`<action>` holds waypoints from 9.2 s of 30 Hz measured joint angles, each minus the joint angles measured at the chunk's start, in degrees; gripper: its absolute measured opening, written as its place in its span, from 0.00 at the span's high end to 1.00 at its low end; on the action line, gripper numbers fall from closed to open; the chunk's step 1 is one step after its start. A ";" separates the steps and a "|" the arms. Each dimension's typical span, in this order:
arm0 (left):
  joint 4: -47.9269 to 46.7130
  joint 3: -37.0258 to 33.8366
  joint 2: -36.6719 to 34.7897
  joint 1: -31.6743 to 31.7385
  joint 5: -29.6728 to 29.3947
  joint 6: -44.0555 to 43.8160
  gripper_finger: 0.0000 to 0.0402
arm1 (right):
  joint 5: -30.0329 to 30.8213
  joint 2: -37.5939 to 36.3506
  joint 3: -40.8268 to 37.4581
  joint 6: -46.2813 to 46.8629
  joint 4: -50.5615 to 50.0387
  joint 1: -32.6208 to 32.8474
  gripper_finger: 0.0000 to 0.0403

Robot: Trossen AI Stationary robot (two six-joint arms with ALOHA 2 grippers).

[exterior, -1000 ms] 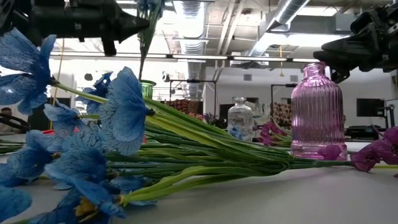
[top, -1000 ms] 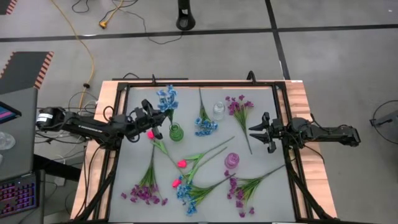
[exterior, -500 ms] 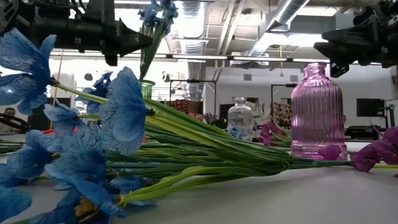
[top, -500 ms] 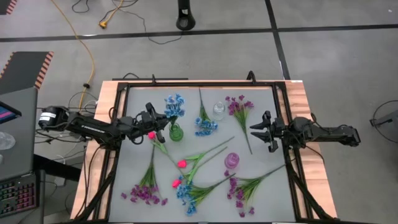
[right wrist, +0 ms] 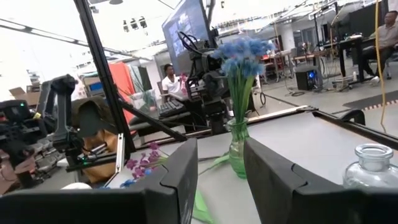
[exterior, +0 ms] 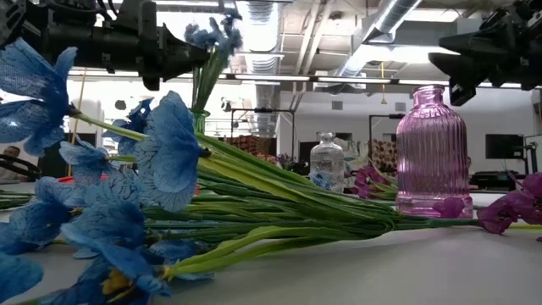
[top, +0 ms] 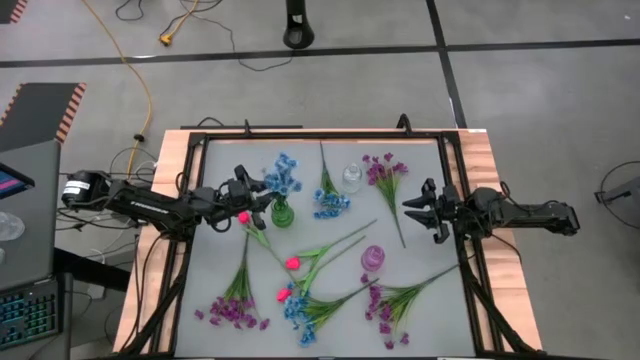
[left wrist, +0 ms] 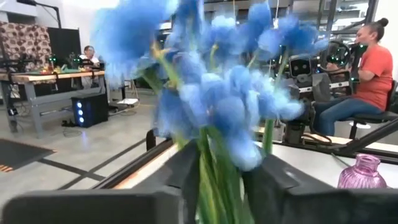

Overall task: Sort flowers into vase by color
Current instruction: Put the top left blue flowers into the green flower vase, then put the top blue flowers into the green flower vase

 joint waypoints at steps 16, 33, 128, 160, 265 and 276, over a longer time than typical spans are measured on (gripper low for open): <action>-3.49 0.00 -4.82 0.00 0.00 0.70 0.47 | 0.37 4.65 5.87 1.05 1.16 0.00 0.61; -27.31 0.00 -19.31 -0.07 4.61 -3.22 0.47 | 12.06 36.59 25.01 1.05 -2.01 0.11 0.61; -33.02 0.00 -21.81 -0.04 4.53 -4.31 0.47 | -5.95 129.28 105.00 8.55 -59.55 -25.59 0.61; -33.36 0.01 -21.81 -0.04 4.55 -4.90 0.47 | -6.41 129.24 102.20 10.15 -60.28 -21.97 0.66; -27.43 0.04 -38.01 -0.04 10.62 -24.30 0.47 | 21.35 106.68 133.78 -57.16 -76.07 -4.94 0.92; -23.02 2.08 -37.73 -0.02 14.34 -31.79 0.47 | 22.56 106.73 133.78 -70.17 -73.50 4.39 0.92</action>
